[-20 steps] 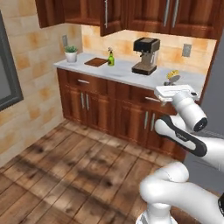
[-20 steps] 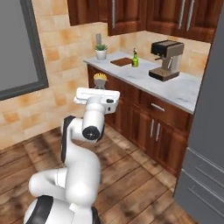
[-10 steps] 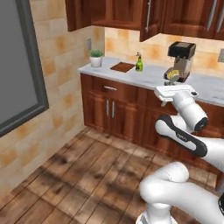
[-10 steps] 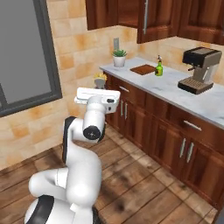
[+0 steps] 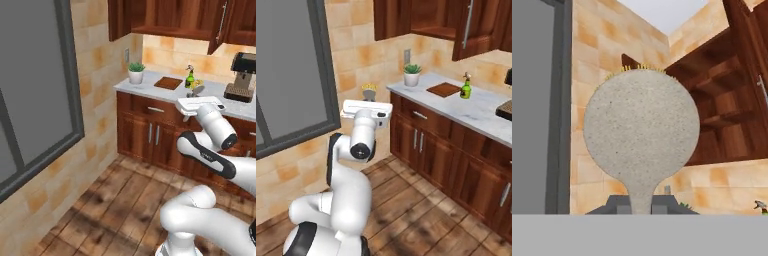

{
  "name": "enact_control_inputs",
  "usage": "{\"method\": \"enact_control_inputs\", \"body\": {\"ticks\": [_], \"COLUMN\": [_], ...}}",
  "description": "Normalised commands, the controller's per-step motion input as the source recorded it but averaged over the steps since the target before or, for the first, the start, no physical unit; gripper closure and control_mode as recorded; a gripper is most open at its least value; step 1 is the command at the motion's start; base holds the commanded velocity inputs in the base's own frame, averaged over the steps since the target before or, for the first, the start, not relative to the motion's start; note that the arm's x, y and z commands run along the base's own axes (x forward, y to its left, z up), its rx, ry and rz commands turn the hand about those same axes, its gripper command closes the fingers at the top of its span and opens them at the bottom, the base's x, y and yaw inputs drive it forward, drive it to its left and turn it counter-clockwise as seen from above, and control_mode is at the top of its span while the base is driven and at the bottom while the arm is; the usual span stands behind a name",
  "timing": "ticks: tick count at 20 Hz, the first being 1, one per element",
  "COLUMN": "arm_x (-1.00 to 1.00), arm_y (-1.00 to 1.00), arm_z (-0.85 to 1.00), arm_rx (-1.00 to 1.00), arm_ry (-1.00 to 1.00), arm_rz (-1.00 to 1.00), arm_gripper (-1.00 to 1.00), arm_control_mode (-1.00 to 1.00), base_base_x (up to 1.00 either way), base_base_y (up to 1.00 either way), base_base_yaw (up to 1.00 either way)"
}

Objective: Grab the spray bottle from the cabinet, then place it next to the cutting board for sanitizing. Then grab the dish brush from the countertop next to the sink and place it next to the cutting board.

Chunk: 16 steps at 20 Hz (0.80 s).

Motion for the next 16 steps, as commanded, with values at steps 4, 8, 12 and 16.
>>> {"method": "enact_control_inputs", "body": {"ticks": [4,8,12,16], "arm_x": [0.00,0.00,0.00,0.00], "arm_y": [0.00,0.00,0.00,0.00], "arm_z": [0.00,0.00,0.00,0.00], "arm_rx": [0.00,0.00,0.00,0.00], "arm_ry": [0.00,0.00,0.00,0.00], "arm_rz": [0.00,0.00,0.00,0.00], "arm_gripper": [1.00,1.00,1.00,1.00], "arm_control_mode": [1.00,1.00,1.00,1.00], "base_base_x": [1.00,1.00,1.00,1.00], "base_base_y": [1.00,0.77,0.53,0.42], "base_base_yaw": [-0.23,-0.45,-0.61,-0.60]}}
